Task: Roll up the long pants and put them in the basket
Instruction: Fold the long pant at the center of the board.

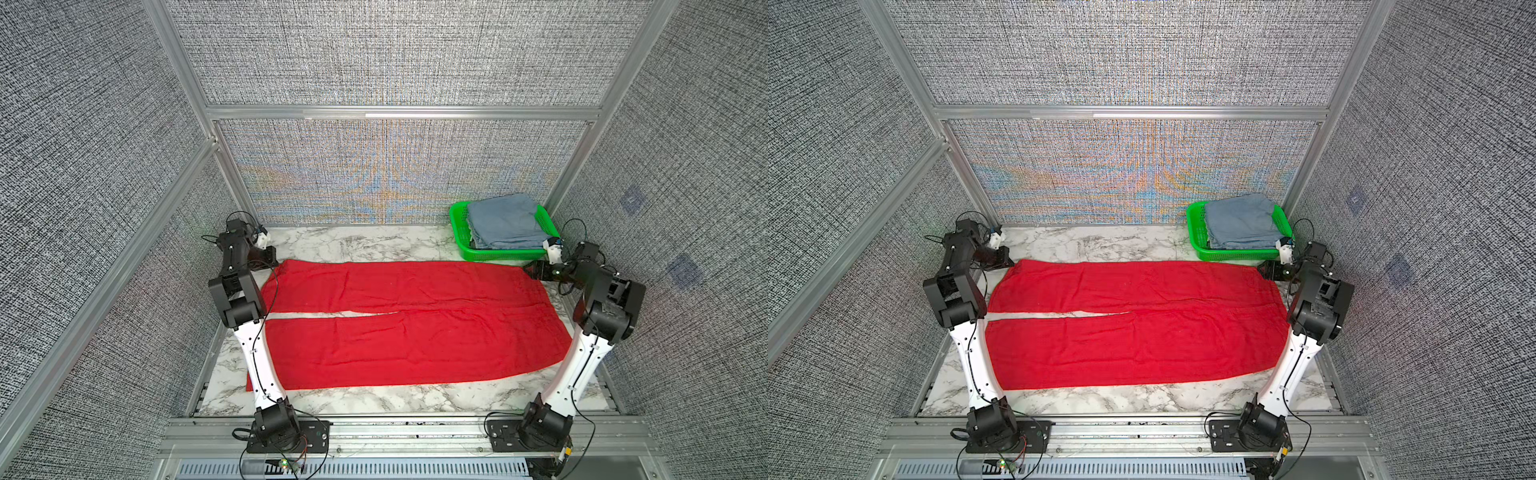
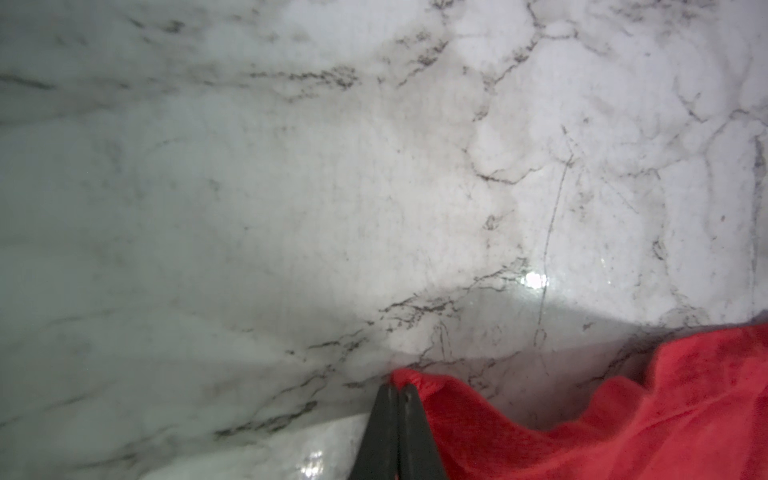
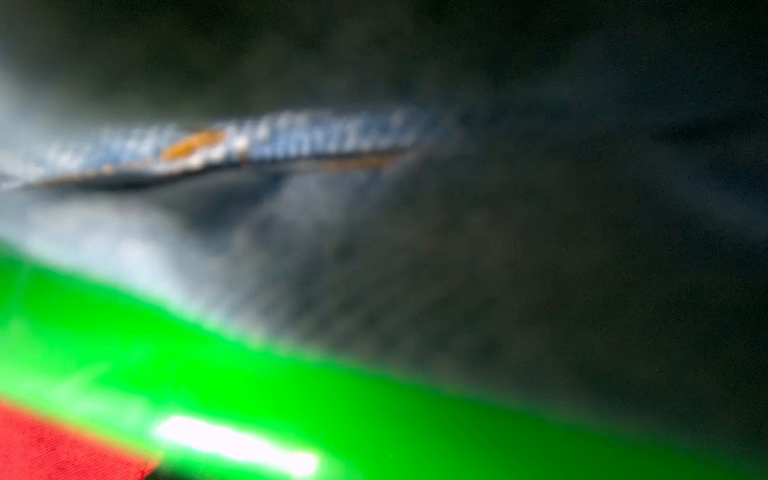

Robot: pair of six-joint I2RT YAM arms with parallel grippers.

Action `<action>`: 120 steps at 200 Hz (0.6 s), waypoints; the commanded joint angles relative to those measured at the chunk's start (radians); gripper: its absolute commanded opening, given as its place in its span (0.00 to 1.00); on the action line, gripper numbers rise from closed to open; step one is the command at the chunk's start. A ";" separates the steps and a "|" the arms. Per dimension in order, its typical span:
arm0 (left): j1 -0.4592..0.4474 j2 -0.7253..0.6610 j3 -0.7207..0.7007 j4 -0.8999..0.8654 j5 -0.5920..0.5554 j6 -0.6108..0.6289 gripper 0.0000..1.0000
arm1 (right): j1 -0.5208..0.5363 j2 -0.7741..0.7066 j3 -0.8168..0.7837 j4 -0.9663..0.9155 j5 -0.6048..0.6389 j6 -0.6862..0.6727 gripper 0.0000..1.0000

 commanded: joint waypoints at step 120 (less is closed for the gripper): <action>0.009 -0.022 -0.001 -0.011 0.028 -0.003 0.02 | 0.000 0.117 0.067 -0.216 -0.004 -0.023 0.72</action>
